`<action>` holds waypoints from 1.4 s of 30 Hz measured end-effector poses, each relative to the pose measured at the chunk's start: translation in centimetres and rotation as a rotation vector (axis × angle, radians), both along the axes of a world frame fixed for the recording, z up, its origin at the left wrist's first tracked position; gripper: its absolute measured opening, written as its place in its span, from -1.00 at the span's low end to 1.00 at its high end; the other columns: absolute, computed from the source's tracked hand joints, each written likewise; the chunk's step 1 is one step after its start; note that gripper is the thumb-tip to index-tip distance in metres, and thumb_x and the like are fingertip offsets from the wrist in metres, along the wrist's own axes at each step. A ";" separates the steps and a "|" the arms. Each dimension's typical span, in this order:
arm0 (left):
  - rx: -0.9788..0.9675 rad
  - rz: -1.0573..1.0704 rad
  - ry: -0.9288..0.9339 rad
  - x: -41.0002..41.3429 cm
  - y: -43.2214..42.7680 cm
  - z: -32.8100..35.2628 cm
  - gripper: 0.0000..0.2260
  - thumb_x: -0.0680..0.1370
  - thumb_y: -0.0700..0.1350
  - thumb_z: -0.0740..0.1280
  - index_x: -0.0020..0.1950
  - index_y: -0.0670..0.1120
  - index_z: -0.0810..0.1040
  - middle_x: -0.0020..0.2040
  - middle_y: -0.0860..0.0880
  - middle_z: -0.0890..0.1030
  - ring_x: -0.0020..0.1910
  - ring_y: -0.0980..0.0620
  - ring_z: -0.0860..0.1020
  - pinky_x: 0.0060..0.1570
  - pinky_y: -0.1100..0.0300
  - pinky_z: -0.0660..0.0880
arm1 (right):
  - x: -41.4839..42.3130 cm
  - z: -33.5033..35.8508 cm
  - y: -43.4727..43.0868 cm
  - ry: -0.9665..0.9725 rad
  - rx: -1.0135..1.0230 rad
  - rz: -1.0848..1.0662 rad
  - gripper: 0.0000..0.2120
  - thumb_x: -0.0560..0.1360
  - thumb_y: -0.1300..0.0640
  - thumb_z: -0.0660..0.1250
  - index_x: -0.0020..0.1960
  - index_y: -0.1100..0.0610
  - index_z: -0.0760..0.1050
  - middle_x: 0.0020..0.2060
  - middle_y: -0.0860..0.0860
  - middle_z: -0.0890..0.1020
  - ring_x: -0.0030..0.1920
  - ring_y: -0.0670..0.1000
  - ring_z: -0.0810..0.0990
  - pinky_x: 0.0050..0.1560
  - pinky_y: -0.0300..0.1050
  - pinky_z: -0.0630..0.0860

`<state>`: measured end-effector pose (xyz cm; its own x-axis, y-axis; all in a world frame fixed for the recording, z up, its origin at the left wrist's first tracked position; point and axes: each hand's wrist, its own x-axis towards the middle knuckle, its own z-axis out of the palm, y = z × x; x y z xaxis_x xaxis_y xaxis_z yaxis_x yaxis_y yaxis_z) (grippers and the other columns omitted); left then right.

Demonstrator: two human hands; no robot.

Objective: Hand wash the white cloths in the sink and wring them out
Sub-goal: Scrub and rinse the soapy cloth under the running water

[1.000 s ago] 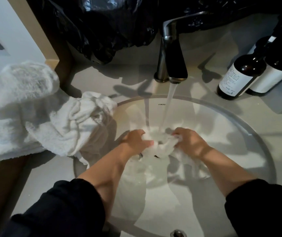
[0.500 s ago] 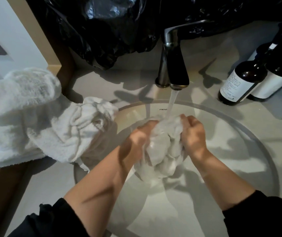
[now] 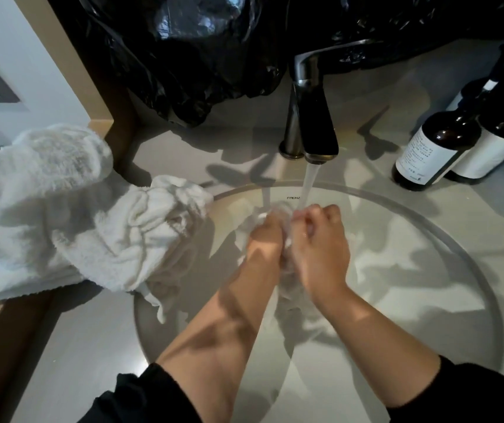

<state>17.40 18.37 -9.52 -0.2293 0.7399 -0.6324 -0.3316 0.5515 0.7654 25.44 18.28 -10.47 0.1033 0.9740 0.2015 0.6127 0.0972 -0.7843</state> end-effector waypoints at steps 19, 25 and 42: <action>0.063 -0.262 0.493 -1.8 0.3 1.9 -0.60 0.60 0.19 0.14 0.12 -0.11 0.51 0.04 -0.05 0.55 0.01 0.00 0.50 -0.01 0.28 0.31 | 5.7 1.7 4.0 0.219 -0.476 0.457 -0.58 0.60 -0.21 0.03 0.27 -0.03 0.48 0.16 -0.11 0.55 0.15 -0.12 0.50 0.11 -0.27 0.35; 0.265 -0.248 0.803 -3.2 0.6 0.7 -0.56 0.57 0.16 0.24 -0.36 -0.13 0.47 -0.47 0.05 0.40 -0.48 0.19 0.35 -0.48 0.50 0.31 | 6.4 1.6 3.8 -0.028 -0.698 0.801 -0.65 0.38 0.15 0.52 0.11 -0.08 0.56 -0.09 -0.12 0.69 -0.10 -0.18 0.65 -0.10 -0.37 0.49; -0.013 0.055 0.329 -1.5 0.1 -0.7 -0.70 0.60 0.08 0.23 -0.28 -0.01 0.44 -0.23 -0.01 0.50 -0.08 -0.06 0.51 -0.01 0.22 0.45 | 4.1 2.8 3.9 0.521 -0.713 -0.002 -0.80 0.58 0.00 0.22 -0.09 0.13 0.45 -0.36 -0.03 0.50 -0.35 -0.06 0.47 -0.22 -0.25 0.43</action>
